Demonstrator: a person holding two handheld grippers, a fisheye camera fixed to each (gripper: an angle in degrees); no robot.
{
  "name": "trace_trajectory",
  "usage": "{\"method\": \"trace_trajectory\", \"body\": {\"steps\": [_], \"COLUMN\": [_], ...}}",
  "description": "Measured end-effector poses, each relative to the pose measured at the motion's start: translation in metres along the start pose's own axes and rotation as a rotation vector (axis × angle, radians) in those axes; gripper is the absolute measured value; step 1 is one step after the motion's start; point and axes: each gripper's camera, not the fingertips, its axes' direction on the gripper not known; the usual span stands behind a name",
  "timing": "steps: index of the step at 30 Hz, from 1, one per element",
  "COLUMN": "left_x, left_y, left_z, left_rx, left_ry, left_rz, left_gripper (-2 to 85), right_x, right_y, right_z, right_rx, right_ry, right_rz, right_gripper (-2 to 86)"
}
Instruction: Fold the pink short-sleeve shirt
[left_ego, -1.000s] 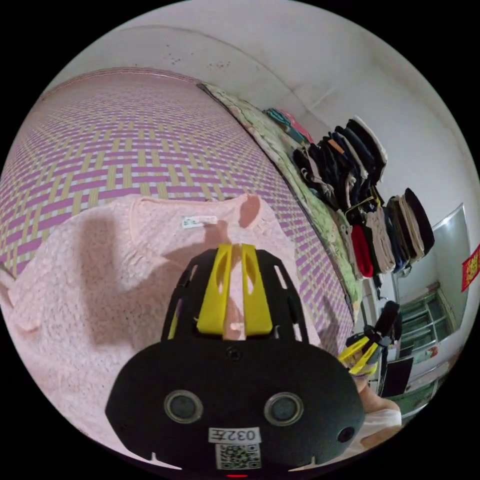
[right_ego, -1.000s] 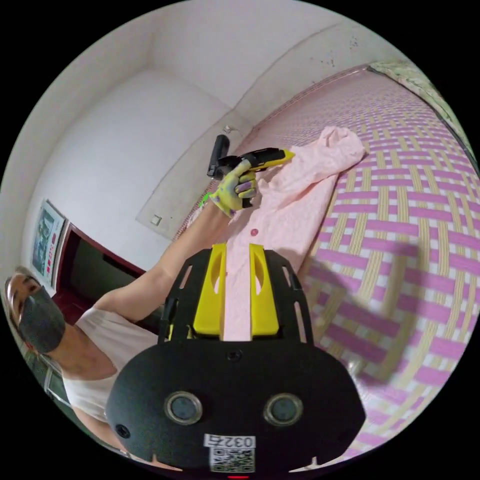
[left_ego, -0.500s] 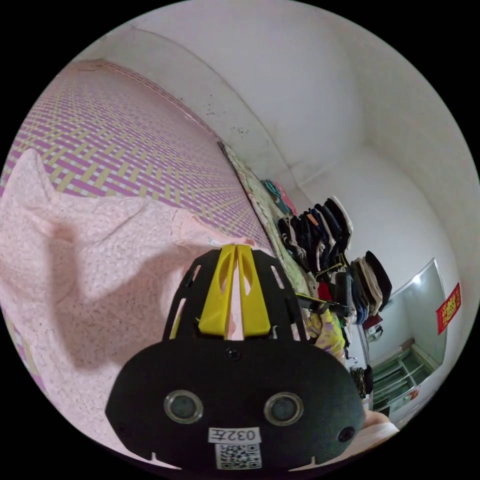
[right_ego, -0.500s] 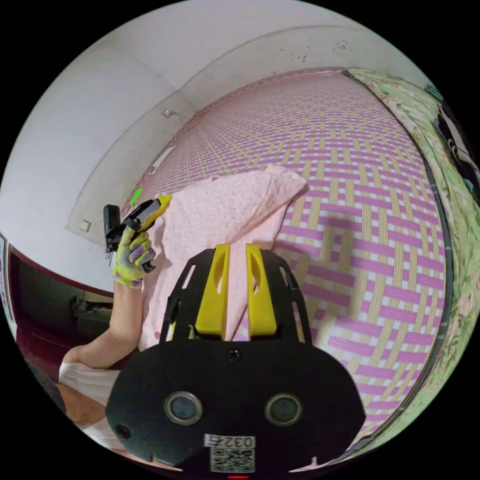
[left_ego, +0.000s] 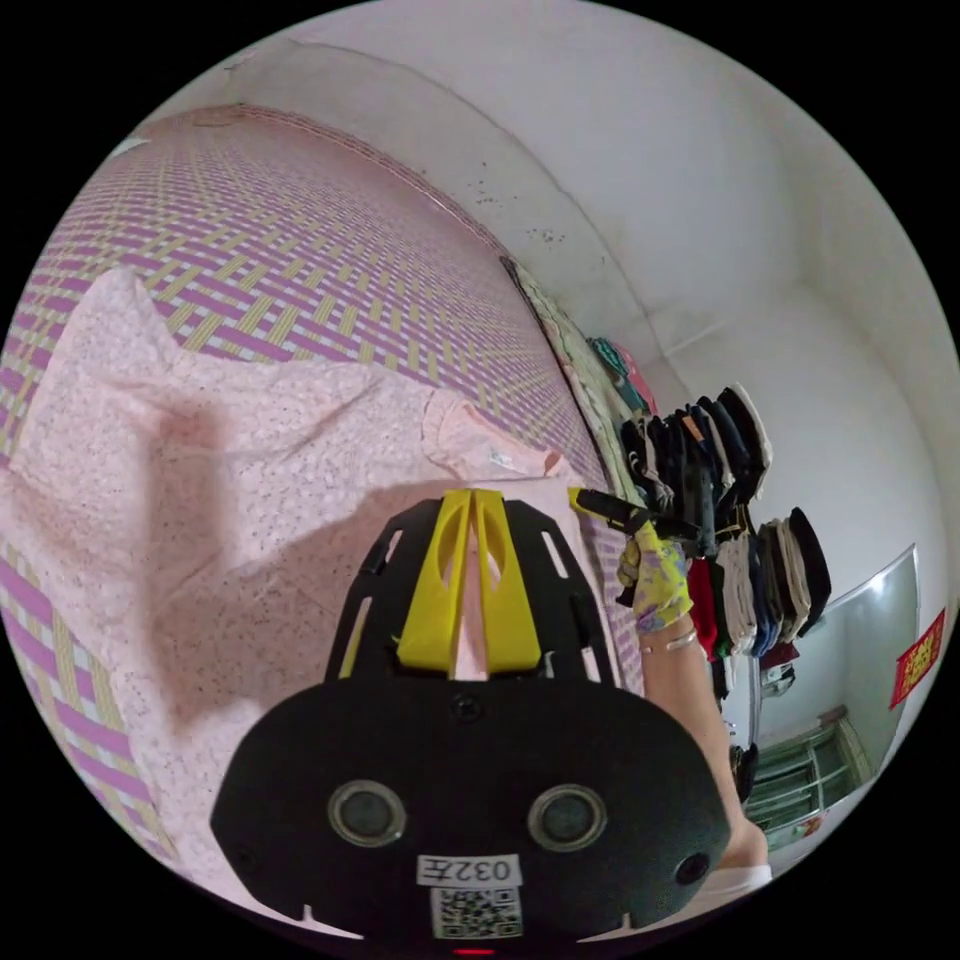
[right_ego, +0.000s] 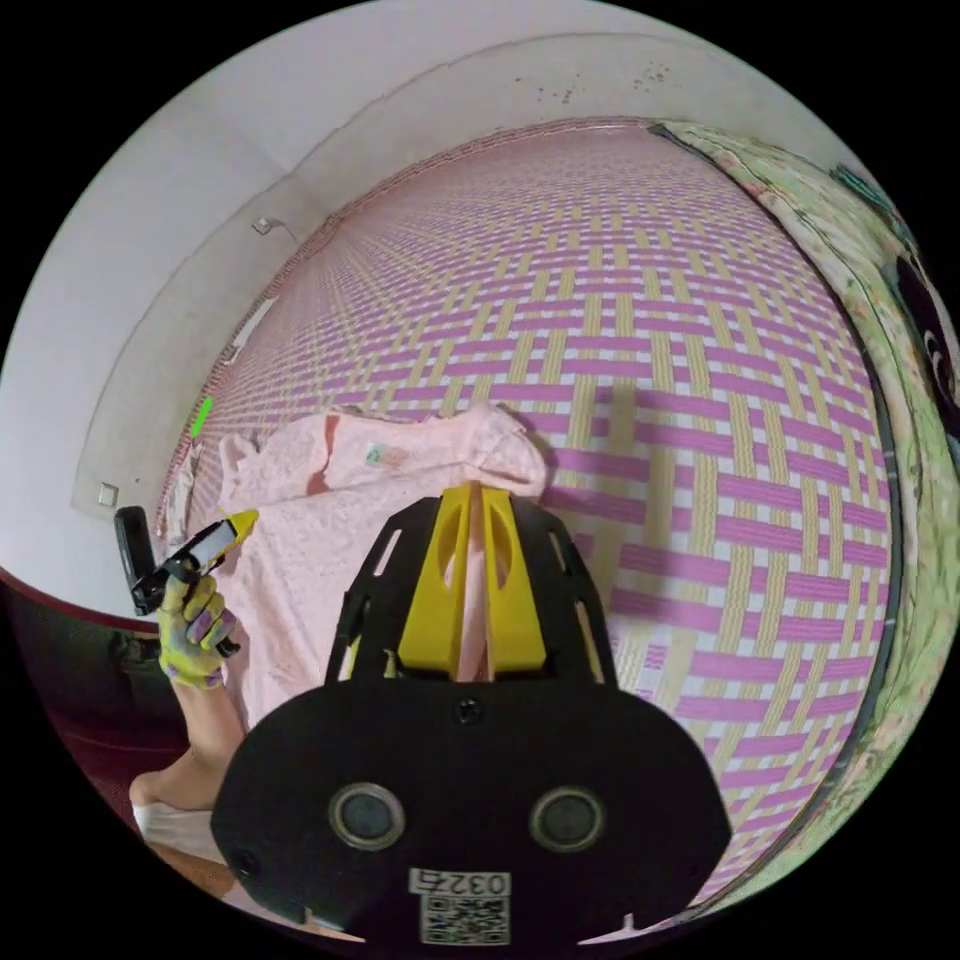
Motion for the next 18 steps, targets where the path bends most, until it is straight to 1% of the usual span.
{"method": "trace_trajectory", "body": {"steps": [2,4,6,7,8,9,10,11,12,13,14,15,18], "left_x": [-0.006,-0.013,-0.018,-0.019,-0.019,-0.018,-0.018,-0.017,-0.018,-0.018,-0.021,-0.025,-0.035], "left_y": [-0.005,-0.003,0.000,0.001,0.005,0.007,0.009,0.011,0.012,0.011,0.009,0.008,0.013], "left_z": [0.018,0.020,0.008,0.004,-0.002,-0.005,-0.005,-0.004,0.003,0.008,0.022,0.036,0.059], "left_rx": [-0.091,-0.062,0.019,0.048,0.097,0.125,0.133,0.138,0.119,0.099,0.030,-0.036,-0.102], "left_ry": [-0.007,-0.004,-0.018,-0.024,-0.026,-0.022,-0.020,-0.013,-0.001,0.011,0.051,0.081,0.073], "left_rz": [-0.020,-0.054,-0.075,-0.076,-0.072,-0.062,-0.057,-0.047,-0.039,-0.030,-0.006,-0.002,-0.021], "left_gripper": [-1.0,-1.1,-1.5,-1.5,-1.5,-1.4,-1.4,-1.3,-1.2,-1.2,-1.1,-1.1,-1.1], "right_x": [-0.008,-0.012,-0.014,-0.013,-0.010,-0.003,0.001,0.010,0.016,0.018,0.020,0.020,0.011], "right_y": [-0.002,0.003,0.017,0.018,0.016,0.012,0.011,0.009,0.010,0.011,0.011,0.012,0.010], "right_z": [-0.002,-0.022,-0.053,-0.056,-0.055,-0.047,-0.041,-0.030,-0.021,-0.016,-0.007,0.001,0.015], "right_rx": [0.019,0.139,0.298,0.303,0.243,0.146,0.103,0.026,-0.009,-0.018,-0.033,-0.035,-0.014], "right_ry": [0.095,0.085,0.075,0.094,0.122,0.100,0.066,-0.029,-0.116,-0.158,-0.216,-0.221,-0.185], "right_rz": [-0.009,-0.017,0.007,0.026,0.058,0.080,0.090,0.106,0.115,0.115,0.124,0.129,0.100], "right_gripper": [0.2,1.1,4.8,5.1,5.9,7.0,7.3,7.9,8.6,8.9,9.3,9.2,7.8]}}
